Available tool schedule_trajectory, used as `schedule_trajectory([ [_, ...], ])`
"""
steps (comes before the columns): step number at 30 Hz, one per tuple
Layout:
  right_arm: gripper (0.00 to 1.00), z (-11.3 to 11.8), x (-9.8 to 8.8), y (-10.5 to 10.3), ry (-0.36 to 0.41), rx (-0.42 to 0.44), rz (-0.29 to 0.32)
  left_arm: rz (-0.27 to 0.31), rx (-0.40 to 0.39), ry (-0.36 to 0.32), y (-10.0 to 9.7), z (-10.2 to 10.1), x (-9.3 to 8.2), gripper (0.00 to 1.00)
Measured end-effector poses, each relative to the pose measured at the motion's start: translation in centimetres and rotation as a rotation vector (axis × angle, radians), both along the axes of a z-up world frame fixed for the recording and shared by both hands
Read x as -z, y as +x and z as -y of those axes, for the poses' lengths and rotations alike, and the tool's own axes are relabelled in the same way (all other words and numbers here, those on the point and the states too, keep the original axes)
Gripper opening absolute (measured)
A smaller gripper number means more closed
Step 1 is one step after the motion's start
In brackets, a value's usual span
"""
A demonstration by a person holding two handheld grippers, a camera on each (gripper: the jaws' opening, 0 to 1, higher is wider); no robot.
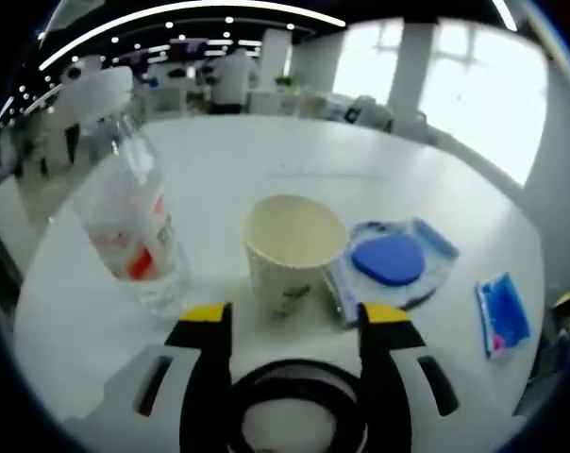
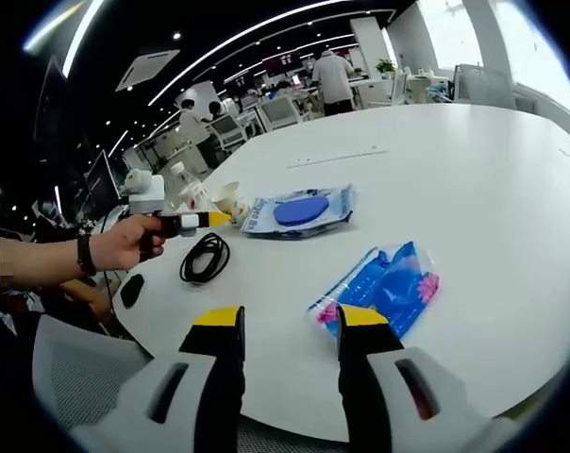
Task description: Arrange the tabletop items into an orderly group along one side of the table until the central work area is clear of visible clutter.
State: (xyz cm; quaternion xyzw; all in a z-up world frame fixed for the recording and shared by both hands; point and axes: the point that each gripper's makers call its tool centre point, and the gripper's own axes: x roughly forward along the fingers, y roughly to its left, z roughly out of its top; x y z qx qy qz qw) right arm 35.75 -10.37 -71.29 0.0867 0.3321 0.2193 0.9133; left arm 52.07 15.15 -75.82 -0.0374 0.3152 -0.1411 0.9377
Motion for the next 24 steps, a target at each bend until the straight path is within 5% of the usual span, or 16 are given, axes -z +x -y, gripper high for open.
schedule_trajectory([
  [10,0.37,-0.4,-0.4,-0.1,-0.005,-0.022,0.015,0.016,-0.054,0.004,-1.9,-2.6,-0.8,0.47],
  [24,0.36,-0.8,-0.4,-0.3,-0.022,-0.046,0.017,0.042,-0.192,0.042,-0.2,-8.1,-1.2,0.49],
])
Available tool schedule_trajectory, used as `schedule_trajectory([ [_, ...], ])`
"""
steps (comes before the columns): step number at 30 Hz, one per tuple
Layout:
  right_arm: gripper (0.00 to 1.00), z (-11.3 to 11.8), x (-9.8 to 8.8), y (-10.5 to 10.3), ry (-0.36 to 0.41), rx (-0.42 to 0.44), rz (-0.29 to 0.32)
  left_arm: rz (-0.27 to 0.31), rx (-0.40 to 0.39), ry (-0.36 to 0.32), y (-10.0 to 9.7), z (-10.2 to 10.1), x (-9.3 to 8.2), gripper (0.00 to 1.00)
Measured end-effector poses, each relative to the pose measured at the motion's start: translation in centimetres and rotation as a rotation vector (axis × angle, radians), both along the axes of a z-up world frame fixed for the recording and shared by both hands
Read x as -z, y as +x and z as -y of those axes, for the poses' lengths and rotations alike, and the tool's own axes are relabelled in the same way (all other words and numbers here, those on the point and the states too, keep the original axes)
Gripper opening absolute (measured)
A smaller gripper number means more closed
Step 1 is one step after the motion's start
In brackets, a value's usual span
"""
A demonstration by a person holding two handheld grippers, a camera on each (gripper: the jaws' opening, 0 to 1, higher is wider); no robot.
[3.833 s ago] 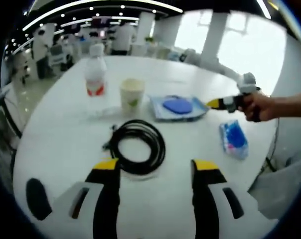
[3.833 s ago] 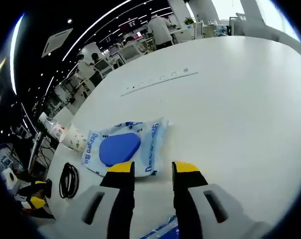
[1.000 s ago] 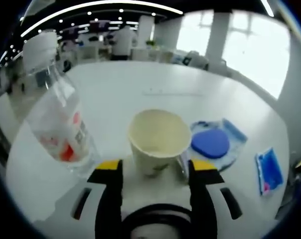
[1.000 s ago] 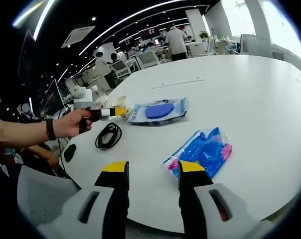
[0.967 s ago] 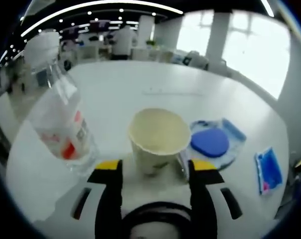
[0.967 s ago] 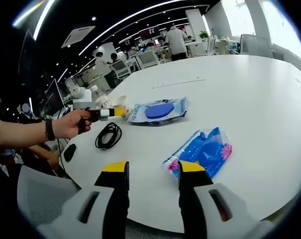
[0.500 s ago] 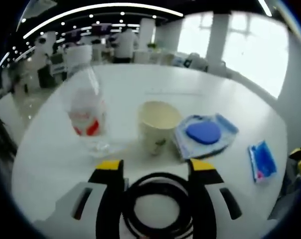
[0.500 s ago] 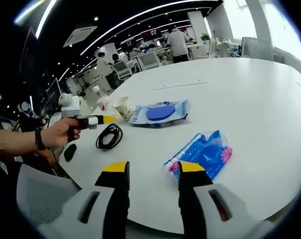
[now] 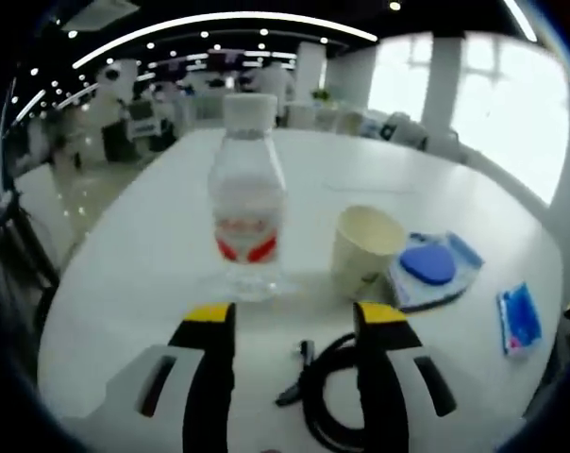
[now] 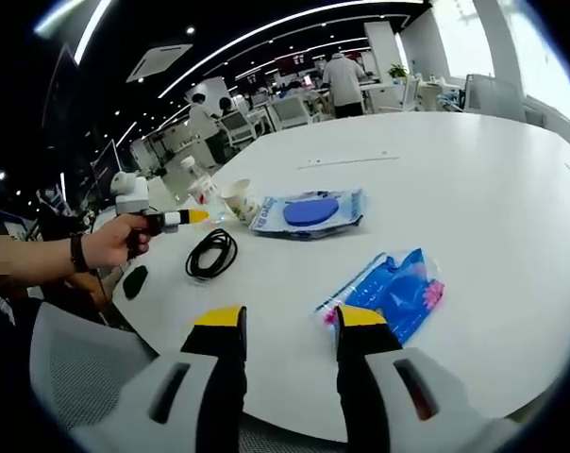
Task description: Arrange the tabletop items into an orderly group along one side of the table until the central work area is clear of visible clutter.
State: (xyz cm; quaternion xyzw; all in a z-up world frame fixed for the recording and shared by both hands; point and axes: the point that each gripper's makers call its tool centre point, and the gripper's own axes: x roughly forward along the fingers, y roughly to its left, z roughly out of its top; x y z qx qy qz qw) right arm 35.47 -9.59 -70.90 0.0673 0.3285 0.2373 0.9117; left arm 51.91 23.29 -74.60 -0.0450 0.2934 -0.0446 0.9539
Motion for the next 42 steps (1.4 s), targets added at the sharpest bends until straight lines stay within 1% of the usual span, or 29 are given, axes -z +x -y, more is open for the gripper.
schedule_trajectory([
  [4,0.36,-0.2,0.2,-0.1,-0.001,-0.010,-0.009,0.014,-0.044,-0.003,1.6,-1.6,-0.4,0.48],
  [7,0.36,-0.3,0.3,-0.2,-0.005,-0.016,-0.010,0.028,-0.049,-0.005,3.1,-2.0,-0.7,0.48],
  [11,0.36,-0.1,0.5,-0.2,-0.004,-0.008,-0.019,0.041,-0.044,0.005,4.5,-2.2,-1.0,0.47],
  [13,0.36,0.0,0.6,-0.2,-0.003,-0.004,-0.021,0.043,-0.042,0.001,5.0,-2.3,-1.0,0.45],
  [15,0.36,0.0,0.6,-0.2,-0.002,-0.002,-0.022,0.042,-0.039,0.010,5.3,-2.3,-0.9,0.41],
  [18,0.35,0.0,0.7,-0.2,-0.003,-0.001,-0.025,0.050,-0.022,-0.014,5.5,-1.7,-0.9,0.35],
  [19,0.35,0.0,0.7,-0.2,-0.003,0.001,-0.026,0.055,-0.023,0.006,5.5,-1.8,-0.9,0.35],
  [21,0.35,0.1,0.7,-0.1,0.000,0.004,-0.026,0.055,-0.028,-0.003,5.4,-1.8,-0.9,0.35],
  [26,0.35,0.0,0.8,-0.2,0.002,0.001,-0.029,0.056,-0.022,0.000,5.1,-1.6,-1.0,0.34],
  [33,0.34,-0.1,0.7,-0.2,0.009,0.003,-0.030,0.054,-0.004,0.006,4.3,-0.4,-1.0,0.34],
  [36,0.34,0.0,0.6,-0.1,0.009,0.004,-0.028,0.053,-0.011,0.005,4.1,0.0,-1.0,0.34],
  [42,0.34,-0.1,0.6,-0.1,0.009,0.003,-0.022,0.049,-0.076,0.012,3.9,0.3,-1.1,0.34],
])
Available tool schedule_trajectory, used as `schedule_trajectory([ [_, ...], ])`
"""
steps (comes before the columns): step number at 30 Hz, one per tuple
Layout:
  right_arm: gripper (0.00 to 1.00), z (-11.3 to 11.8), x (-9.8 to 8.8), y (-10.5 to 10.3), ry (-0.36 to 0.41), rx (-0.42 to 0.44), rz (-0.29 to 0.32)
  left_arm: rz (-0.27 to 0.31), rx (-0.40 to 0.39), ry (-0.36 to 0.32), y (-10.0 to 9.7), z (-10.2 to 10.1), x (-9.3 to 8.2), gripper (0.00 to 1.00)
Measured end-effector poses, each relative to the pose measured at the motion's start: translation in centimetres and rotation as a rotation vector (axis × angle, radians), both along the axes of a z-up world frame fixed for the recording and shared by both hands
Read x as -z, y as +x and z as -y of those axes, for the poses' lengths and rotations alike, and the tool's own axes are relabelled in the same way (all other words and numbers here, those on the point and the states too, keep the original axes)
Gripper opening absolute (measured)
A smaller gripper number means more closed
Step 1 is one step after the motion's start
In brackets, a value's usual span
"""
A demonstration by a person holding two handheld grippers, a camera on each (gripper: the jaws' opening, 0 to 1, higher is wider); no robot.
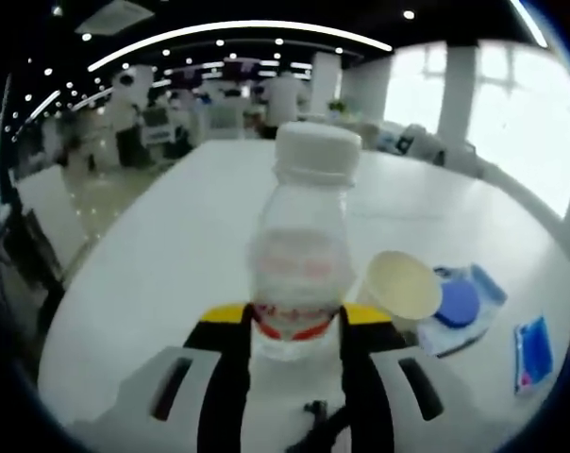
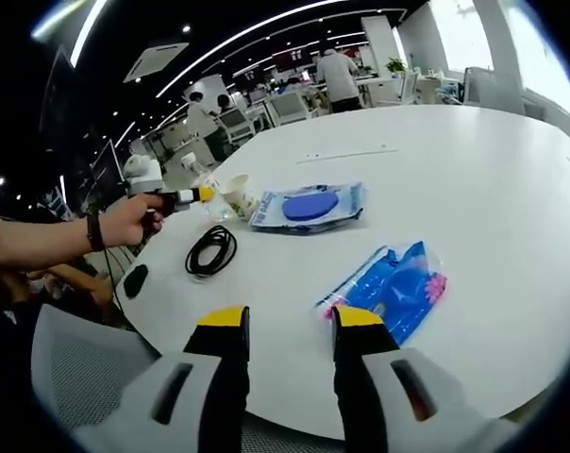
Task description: Arrange the tabletop items into an orderly group along one side of the table until the central work area is clear of visible clutter.
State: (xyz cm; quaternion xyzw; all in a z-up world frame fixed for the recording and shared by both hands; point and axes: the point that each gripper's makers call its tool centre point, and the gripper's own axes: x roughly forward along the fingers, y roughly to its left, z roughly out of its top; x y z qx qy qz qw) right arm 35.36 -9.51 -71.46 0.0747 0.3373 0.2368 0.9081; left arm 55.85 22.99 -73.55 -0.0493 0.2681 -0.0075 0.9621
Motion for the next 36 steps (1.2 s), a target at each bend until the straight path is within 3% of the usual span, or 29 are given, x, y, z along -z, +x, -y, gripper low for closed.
schedule_trajectory([
  [16,0.34,0.2,-0.2,0.1,0.007,0.010,0.004,-0.009,-0.029,-0.003,0.4,0.4,0.1,0.34],
  [19,0.37,0.3,-0.2,0.2,0.005,0.016,0.009,-0.022,-0.036,-0.033,0.4,0.3,0.3,0.34],
  [27,0.37,0.0,-0.4,0.2,0.017,0.007,0.014,-0.005,-0.021,-0.025,0.2,0.6,-0.5,0.38],
  [36,0.36,-0.1,-0.5,0.2,0.032,0.004,0.016,-0.009,-0.028,-0.020,-1.4,0.2,-0.9,0.38],
])
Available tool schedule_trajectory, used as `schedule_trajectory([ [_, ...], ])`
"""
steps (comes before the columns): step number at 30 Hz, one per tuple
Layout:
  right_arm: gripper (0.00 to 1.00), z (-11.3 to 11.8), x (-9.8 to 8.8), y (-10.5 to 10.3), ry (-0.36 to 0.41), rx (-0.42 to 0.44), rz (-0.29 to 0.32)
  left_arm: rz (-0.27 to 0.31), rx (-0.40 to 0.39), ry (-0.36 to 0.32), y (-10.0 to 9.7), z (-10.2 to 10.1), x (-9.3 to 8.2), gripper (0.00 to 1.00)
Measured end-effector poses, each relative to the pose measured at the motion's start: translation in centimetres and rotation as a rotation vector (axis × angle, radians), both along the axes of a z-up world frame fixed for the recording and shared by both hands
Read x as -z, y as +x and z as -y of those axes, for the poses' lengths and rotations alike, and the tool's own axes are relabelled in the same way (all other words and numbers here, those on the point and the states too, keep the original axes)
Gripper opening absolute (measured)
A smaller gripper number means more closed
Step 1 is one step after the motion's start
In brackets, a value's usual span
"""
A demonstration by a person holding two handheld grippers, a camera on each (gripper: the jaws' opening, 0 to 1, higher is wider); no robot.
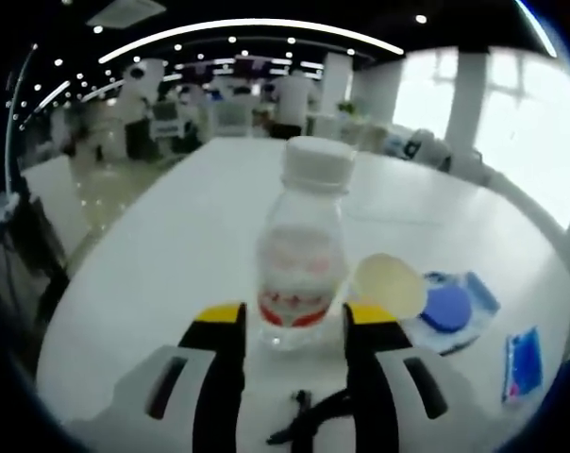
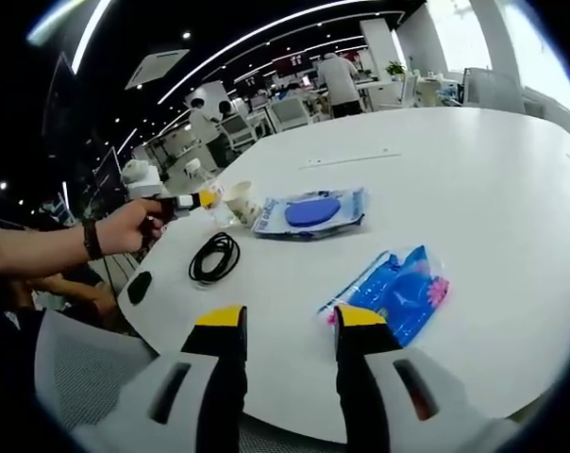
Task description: Arrange the tabletop items into an orderly group along one side of the table until the central work area is clear of visible clutter.
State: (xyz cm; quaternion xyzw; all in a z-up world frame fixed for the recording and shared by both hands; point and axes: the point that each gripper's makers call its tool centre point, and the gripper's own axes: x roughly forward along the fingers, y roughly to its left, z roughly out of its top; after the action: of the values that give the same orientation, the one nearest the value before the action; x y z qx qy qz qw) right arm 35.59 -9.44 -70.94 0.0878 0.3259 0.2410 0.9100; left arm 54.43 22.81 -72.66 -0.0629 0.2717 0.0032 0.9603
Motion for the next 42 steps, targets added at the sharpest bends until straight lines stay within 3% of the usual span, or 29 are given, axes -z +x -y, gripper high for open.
schedule_trajectory([
  [8,0.36,-0.6,-0.2,-0.1,0.009,-0.026,0.007,0.006,0.017,-0.018,-2.1,0.1,-0.7,0.43],
  [15,0.36,-0.9,-0.4,-0.2,0.032,-0.035,0.006,0.007,0.066,-0.072,-4.1,2.1,-1.4,0.48],
  [23,0.36,-1.6,-0.5,-0.5,0.046,-0.065,0.004,0.005,0.129,-0.039,-7.1,3.8,-1.8,0.53],
  [24,0.36,-1.6,-0.7,-0.4,0.057,-0.066,0.011,-0.002,0.143,-0.030,-9.1,4.4,-1.8,0.53],
  [25,0.36,-1.6,-0.8,-0.4,0.064,-0.064,0.011,-0.004,0.145,-0.030,-9.7,4.5,-1.9,0.53],
  [42,0.36,-2.2,-0.9,-0.7,0.076,-0.085,0.017,-0.042,0.251,0.013,-15.1,6.1,-1.2,0.53],
])
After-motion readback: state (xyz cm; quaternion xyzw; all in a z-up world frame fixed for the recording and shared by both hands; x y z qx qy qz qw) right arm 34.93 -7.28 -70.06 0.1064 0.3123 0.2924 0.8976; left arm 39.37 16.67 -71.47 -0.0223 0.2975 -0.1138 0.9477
